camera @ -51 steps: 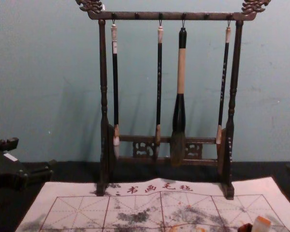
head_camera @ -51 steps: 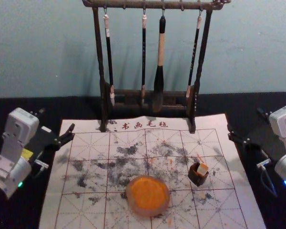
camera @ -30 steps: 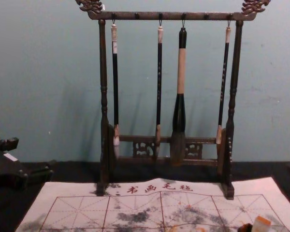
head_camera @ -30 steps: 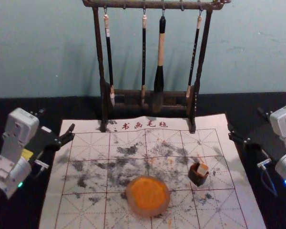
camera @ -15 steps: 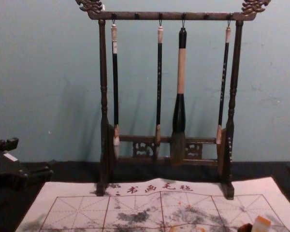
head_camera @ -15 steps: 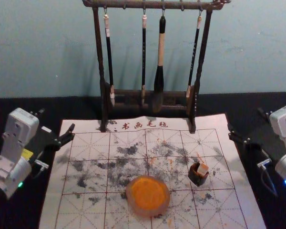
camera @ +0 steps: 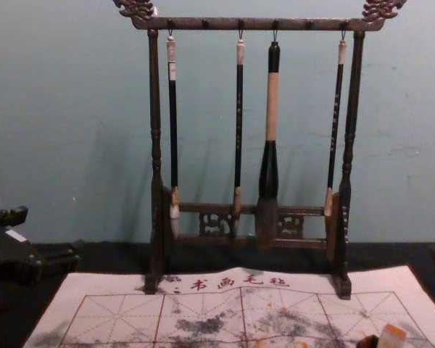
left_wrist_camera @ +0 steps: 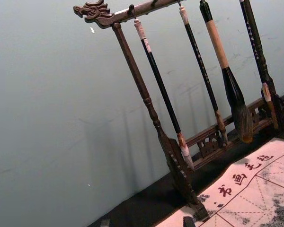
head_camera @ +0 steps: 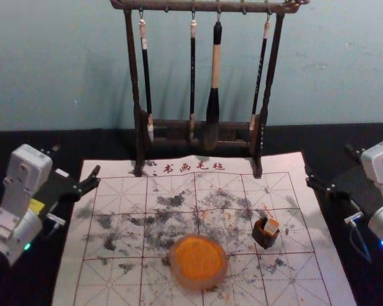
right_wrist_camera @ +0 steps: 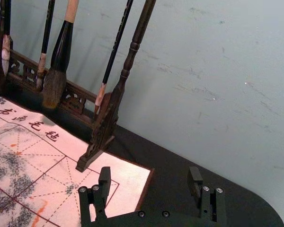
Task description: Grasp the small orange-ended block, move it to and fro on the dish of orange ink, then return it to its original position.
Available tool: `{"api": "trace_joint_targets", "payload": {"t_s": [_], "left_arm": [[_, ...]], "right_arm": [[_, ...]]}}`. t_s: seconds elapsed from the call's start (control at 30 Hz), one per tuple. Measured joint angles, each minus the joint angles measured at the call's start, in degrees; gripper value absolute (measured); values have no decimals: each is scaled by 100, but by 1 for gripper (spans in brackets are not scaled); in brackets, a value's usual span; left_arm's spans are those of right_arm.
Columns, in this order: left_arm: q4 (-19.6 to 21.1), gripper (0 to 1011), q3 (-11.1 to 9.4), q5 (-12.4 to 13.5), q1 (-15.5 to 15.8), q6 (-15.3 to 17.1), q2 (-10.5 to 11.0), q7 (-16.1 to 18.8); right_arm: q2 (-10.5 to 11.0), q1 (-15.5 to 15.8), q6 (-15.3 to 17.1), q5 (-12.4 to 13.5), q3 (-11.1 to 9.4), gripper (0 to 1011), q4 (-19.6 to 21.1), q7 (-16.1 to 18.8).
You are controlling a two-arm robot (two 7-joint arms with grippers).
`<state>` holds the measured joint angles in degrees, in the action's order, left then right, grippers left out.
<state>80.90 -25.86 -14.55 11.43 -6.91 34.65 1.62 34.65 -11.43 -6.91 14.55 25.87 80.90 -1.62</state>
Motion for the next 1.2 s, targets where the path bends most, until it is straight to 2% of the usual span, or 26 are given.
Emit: {"api": "trace_joint_targets", "payload": {"t_s": [0.73, 1.0, 1.2], "left_arm": [[0, 1001, 0, 0, 0, 0, 0, 0], [0, 1001, 0, 0, 0, 0, 0, 0], [0, 1002, 0, 0, 0, 0, 0, 0]], "right_arm": [[-8, 0, -23, -42, -22, 1000, -6, 29], [21, 52, -69, 60, -188, 1000, 94, 358], [157, 309, -103, 274, -363, 1000, 395, 660]]}}
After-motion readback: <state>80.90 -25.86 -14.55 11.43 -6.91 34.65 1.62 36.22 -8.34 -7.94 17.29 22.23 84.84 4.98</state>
